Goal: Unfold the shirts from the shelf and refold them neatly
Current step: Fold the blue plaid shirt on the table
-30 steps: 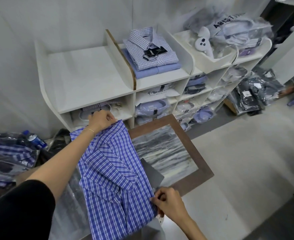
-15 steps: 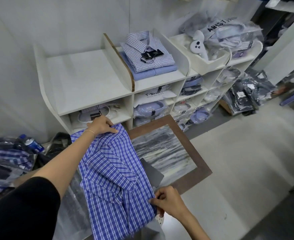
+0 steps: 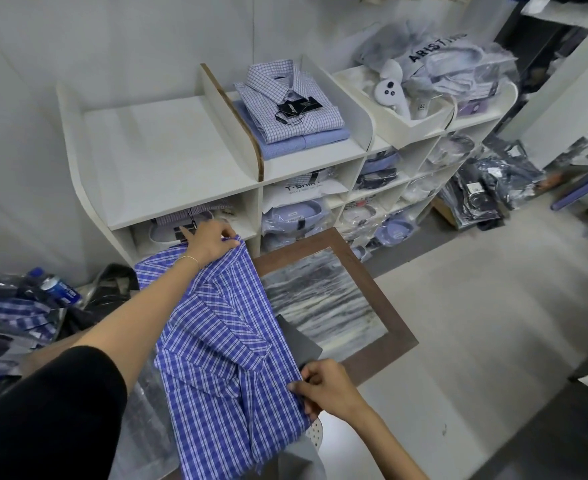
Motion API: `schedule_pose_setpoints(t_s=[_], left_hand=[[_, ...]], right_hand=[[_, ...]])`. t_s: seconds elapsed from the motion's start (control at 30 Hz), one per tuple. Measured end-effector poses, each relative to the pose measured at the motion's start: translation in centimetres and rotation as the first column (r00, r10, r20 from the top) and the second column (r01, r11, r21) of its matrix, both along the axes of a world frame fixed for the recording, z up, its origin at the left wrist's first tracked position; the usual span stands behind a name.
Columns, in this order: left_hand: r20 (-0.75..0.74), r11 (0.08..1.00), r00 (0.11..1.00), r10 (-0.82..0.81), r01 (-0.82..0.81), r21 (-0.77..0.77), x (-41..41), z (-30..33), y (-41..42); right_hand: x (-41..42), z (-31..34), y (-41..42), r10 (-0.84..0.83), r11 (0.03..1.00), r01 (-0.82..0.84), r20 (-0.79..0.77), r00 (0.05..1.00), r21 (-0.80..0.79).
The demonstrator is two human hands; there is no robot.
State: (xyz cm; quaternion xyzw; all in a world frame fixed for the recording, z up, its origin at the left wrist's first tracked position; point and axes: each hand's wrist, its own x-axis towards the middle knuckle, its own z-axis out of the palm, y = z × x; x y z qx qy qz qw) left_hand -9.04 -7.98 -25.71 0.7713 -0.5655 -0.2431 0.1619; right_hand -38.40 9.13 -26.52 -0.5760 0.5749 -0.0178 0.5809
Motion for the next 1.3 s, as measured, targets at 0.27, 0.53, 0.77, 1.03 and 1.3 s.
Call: schedule_pose_setpoints(t_s=[0.27, 0.53, 0.77, 1.03, 1.3], left_hand=[[0.082, 0.973, 0.996, 0.021, -0.002, -0.229, -3.9, 2.9, 3.0], [0.139, 0.797, 0.892, -0.43, 0.448, -0.404, -9.3, -1.8, 19.7], [0.042, 0.818, 0.908, -0.418, 0.396, -0.418, -9.3, -5.1, 27.9], [-0.399, 0.915, 0.914, -0.067, -0.104, -0.39, -11.4, -3.4, 36.1], [-0.597, 0.7, 0.657, 0.459, -0.682, -0.212, -14.8, -3.3, 40.6]], right_hand=[[0.7, -0.5, -1.0, -0.037, 0.987, 0.02, -0.104, 0.994, -0.158], [0.1, -1.5, 3.0, -0.299, 0.867, 0.201, -0.154, 0.942, -0.456], [-0.7, -3.3, 9.4, -0.433, 0.812, 0.372, -0.036, 0.901, -0.449], [-1.4, -4.8, 12.7, -0.333, 0.894, 0.32, 0.013, 0.943, -0.315], [-5.2, -5.1, 10.9, -0.352, 0.908, 0.364, 0.091, 0.931, -0.209]])
